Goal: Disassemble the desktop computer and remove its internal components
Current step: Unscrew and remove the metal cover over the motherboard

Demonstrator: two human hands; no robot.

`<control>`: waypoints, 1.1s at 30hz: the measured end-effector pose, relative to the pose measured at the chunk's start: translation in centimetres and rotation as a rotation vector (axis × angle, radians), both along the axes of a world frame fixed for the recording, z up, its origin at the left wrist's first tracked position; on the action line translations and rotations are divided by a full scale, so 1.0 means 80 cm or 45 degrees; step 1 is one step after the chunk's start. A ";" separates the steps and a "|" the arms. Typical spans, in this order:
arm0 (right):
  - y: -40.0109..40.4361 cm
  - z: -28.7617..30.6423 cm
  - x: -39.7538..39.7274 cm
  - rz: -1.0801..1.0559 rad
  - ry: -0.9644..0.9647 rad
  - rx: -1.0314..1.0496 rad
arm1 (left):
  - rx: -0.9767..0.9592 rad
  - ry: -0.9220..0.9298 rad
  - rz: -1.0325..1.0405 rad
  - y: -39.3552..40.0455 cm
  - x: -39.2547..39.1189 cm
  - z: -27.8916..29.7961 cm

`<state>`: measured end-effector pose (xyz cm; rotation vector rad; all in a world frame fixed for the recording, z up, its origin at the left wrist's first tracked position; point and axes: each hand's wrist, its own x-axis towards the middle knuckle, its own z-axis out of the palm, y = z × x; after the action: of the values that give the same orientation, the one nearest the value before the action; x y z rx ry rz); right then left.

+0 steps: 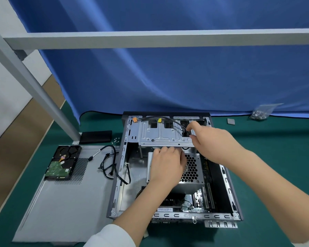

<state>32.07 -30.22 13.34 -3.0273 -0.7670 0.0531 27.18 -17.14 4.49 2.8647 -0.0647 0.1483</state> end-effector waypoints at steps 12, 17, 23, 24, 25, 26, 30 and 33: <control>-0.011 0.008 0.001 -0.071 0.092 -0.033 | -0.021 -0.018 0.001 -0.001 -0.001 0.001; -0.012 0.001 -0.001 -0.058 0.078 -0.001 | -0.049 -0.017 0.002 -0.001 -0.002 0.001; -0.016 0.004 -0.002 -0.053 0.206 0.079 | -0.038 0.007 0.010 -0.001 -0.001 0.001; -0.016 0.005 -0.002 -0.056 0.178 0.068 | -0.040 0.010 0.010 -0.001 0.000 0.001; -0.015 0.005 -0.003 -0.078 0.131 0.050 | -0.044 0.008 0.009 -0.002 -0.001 0.001; -0.015 0.005 -0.002 -0.104 0.073 0.012 | -0.048 0.004 0.009 -0.002 -0.001 0.001; -0.013 0.006 -0.002 -0.114 0.072 -0.002 | -0.042 -0.003 0.002 -0.001 -0.002 0.000; -0.012 0.007 -0.005 -0.099 0.205 0.066 | -0.036 -0.006 0.005 -0.001 -0.002 0.001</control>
<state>31.69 -31.20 13.88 -2.9544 -0.6276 0.2676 27.05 -17.22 4.57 2.8367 -0.0570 0.1554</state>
